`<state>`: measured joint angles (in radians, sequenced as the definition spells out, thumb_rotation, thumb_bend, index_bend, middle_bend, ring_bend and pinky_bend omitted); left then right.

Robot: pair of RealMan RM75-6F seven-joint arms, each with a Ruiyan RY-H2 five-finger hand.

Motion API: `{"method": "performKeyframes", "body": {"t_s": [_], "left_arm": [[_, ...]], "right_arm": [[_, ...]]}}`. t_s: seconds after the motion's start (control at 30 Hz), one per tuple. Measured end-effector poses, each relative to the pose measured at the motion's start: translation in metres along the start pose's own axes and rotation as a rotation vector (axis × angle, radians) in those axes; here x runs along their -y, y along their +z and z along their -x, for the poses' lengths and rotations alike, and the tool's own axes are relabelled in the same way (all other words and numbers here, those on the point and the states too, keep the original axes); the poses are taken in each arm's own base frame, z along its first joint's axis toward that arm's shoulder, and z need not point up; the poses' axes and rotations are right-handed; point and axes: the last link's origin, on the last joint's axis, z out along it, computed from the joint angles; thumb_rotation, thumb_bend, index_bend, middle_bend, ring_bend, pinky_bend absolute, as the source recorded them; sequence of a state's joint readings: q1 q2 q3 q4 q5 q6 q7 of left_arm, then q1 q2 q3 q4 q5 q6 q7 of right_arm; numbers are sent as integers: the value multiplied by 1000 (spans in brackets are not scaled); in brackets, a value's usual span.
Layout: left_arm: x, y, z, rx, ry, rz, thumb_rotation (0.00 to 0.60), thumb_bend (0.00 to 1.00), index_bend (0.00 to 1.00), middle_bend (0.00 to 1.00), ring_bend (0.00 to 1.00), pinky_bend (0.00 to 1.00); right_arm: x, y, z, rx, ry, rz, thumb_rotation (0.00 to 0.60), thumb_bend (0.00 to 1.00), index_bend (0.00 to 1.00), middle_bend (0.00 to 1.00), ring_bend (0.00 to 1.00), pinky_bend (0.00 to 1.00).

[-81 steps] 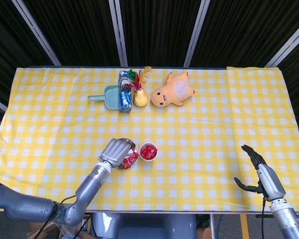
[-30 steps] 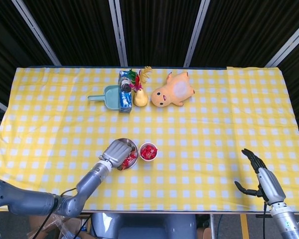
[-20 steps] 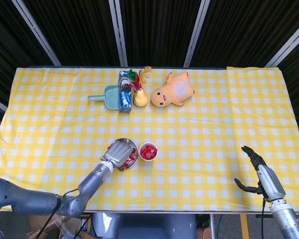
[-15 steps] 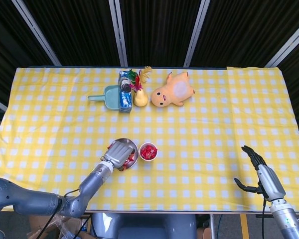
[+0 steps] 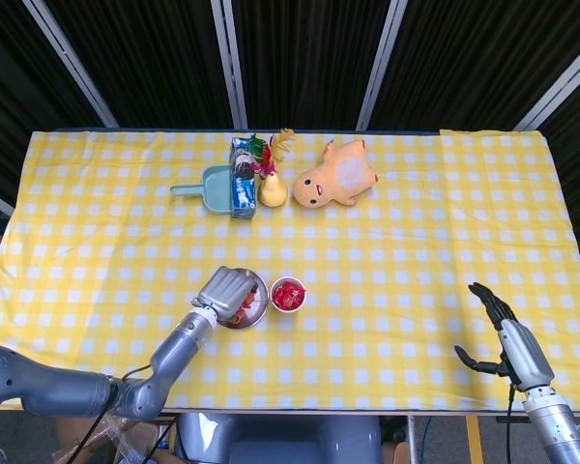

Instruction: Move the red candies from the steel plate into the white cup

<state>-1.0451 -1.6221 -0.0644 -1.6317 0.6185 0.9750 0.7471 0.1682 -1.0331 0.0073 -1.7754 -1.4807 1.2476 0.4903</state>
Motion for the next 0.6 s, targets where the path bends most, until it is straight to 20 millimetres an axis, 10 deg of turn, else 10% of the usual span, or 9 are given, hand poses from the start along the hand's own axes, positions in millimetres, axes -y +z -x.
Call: {"method": "performKeyframes", "body": {"t_s": [0.6], "left_arm": [[-15,-6,-72,-195,-88,50,600,373,497,549,833,901]], "right_arm": [[1,0,0,0,2,-2,600,362,0,0,0,1]]}}
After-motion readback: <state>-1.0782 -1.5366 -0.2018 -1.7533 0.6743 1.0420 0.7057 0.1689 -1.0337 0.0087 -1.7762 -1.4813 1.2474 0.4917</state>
